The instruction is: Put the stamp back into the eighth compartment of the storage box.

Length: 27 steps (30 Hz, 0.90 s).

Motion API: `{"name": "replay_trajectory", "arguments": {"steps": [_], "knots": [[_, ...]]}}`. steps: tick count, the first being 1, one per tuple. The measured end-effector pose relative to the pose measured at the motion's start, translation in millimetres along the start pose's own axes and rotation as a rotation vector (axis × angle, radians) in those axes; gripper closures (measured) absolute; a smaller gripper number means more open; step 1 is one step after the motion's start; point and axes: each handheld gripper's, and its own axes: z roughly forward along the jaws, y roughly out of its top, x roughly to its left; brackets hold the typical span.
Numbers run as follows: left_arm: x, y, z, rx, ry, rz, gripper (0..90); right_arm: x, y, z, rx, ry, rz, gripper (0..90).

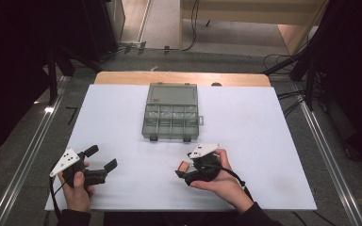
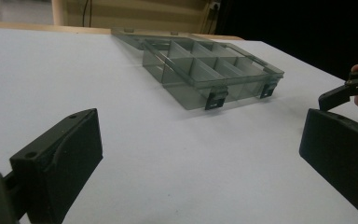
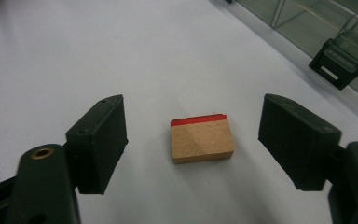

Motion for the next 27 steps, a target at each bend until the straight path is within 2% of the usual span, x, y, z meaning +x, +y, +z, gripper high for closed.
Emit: {"name": "replay_trajectory", "arguments": {"steps": [5, 15, 19, 27], "knots": [[0.1, 0.0, 0.1, 0.000, -0.001, 0.001, 0.0, -0.6, -0.6, 2.6, 0.012, -0.005, -0.002, 30.6], [-0.3, 0.0, 0.1, 0.000, 0.001, 0.002, 0.0, 0.9, -4.9, 13.9, 0.058, -0.030, -0.006, 36.5], [-0.3, -0.1, 0.1, -0.001, 0.000, 0.002, 0.0, 1.0, -5.0, 16.7, 0.064, -0.043, -0.018, 40.2], [-0.1, -0.1, -0.2, -0.001, -0.001, 0.001, 0.0, 0.9, -7.1, 19.4, 0.064, -0.040, -0.032, 46.7]]}}
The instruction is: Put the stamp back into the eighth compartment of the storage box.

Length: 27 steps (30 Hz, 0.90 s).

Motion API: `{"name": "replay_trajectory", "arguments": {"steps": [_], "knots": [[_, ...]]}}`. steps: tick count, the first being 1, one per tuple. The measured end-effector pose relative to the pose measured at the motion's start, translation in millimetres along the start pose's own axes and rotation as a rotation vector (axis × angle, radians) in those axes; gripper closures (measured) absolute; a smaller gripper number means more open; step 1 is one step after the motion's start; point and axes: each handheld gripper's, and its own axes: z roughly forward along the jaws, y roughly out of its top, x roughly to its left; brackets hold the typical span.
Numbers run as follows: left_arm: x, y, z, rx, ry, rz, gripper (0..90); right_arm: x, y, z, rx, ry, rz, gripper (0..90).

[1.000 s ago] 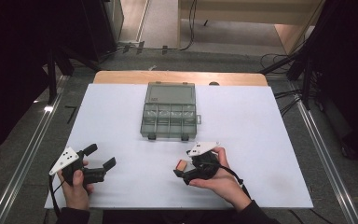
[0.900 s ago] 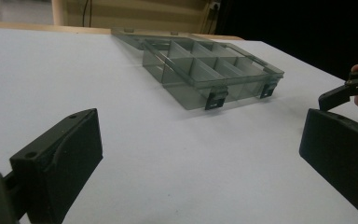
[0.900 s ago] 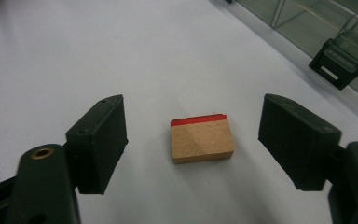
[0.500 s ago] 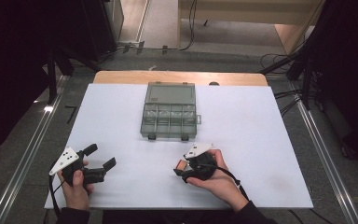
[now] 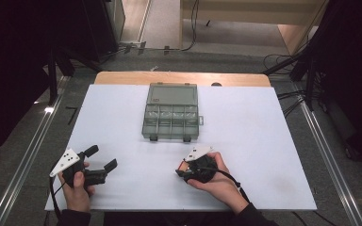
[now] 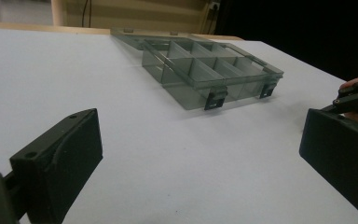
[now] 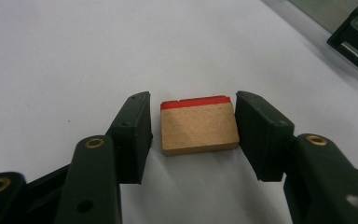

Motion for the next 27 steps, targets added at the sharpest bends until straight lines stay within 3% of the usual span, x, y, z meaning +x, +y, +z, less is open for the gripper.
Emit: {"name": "replay_trajectory", "arguments": {"steps": [11, 27], "knots": [[0.0, 0.0, 0.2, 0.000, 0.000, 0.001, 0.0, 1.5, -1.4, -0.6, -0.003, -0.033, -0.030, 53.7], [0.4, 0.0, -0.7, -0.002, 0.002, 0.000, 0.0, 0.1, 1.3, -9.5, -0.038, 0.006, -0.015, 53.7]]}}
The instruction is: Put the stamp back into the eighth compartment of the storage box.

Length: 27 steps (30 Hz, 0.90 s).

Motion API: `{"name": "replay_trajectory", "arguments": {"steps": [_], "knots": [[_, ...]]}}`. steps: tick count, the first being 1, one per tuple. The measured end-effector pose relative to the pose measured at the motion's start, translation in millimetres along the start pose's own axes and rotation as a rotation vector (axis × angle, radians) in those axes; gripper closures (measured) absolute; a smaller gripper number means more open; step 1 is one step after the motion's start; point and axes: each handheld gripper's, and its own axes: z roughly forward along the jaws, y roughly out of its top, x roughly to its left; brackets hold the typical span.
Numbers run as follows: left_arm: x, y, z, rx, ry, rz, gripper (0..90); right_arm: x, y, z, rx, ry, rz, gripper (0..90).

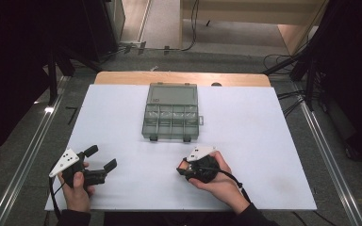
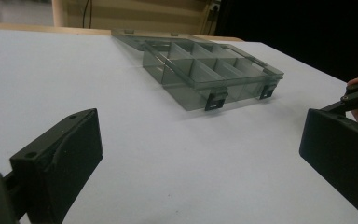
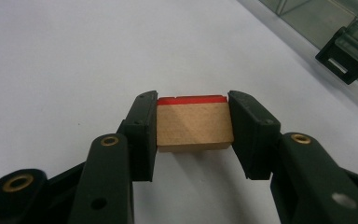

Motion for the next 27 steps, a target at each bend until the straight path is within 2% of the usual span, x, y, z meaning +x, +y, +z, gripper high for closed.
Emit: {"name": "replay_trajectory", "arguments": {"steps": [9, 27], "knots": [[-0.5, 0.1, 0.3, 0.001, 0.002, 0.003, 0.0, -1.0, 2.6, -3.3, -0.016, 0.023, 0.008, 53.7], [-2.6, 0.2, 0.7, 0.007, 0.011, 0.018, 0.0, -5.5, 7.4, -16.9, -0.039, 0.027, 0.019, 53.8]]}}
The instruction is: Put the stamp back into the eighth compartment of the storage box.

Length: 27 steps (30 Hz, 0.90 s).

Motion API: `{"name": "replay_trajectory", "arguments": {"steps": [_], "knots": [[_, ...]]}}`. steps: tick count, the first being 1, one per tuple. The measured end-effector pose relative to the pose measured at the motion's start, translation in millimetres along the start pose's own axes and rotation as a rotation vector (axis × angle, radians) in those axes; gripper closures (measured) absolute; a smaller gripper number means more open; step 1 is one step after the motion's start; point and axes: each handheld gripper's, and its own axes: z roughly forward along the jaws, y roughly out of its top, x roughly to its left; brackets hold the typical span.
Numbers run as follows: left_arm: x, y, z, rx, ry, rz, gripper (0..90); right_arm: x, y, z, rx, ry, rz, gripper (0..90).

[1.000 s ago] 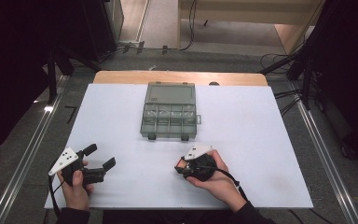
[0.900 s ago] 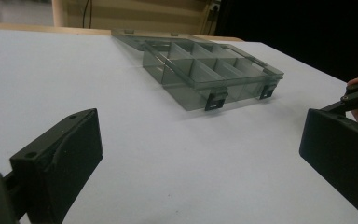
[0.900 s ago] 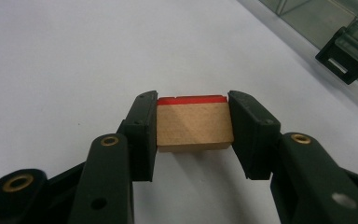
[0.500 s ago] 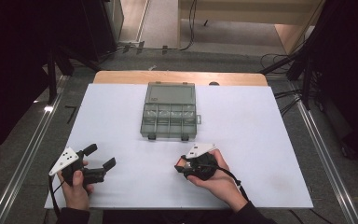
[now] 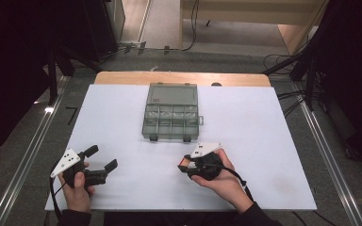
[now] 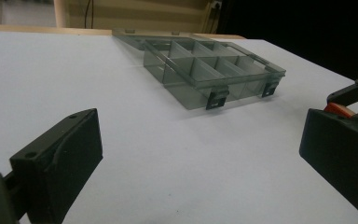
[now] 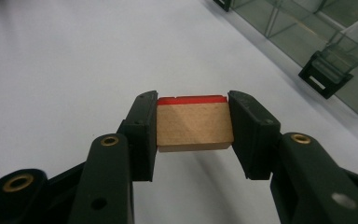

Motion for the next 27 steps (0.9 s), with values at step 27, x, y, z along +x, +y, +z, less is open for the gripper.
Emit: {"name": "replay_trajectory", "arguments": {"steps": [27], "knots": [[-0.2, 0.0, 0.4, 0.003, -0.004, -0.007, 0.0, -11.7, 18.4, -18.1, -0.023, -0.007, 0.002, 53.8]]}}
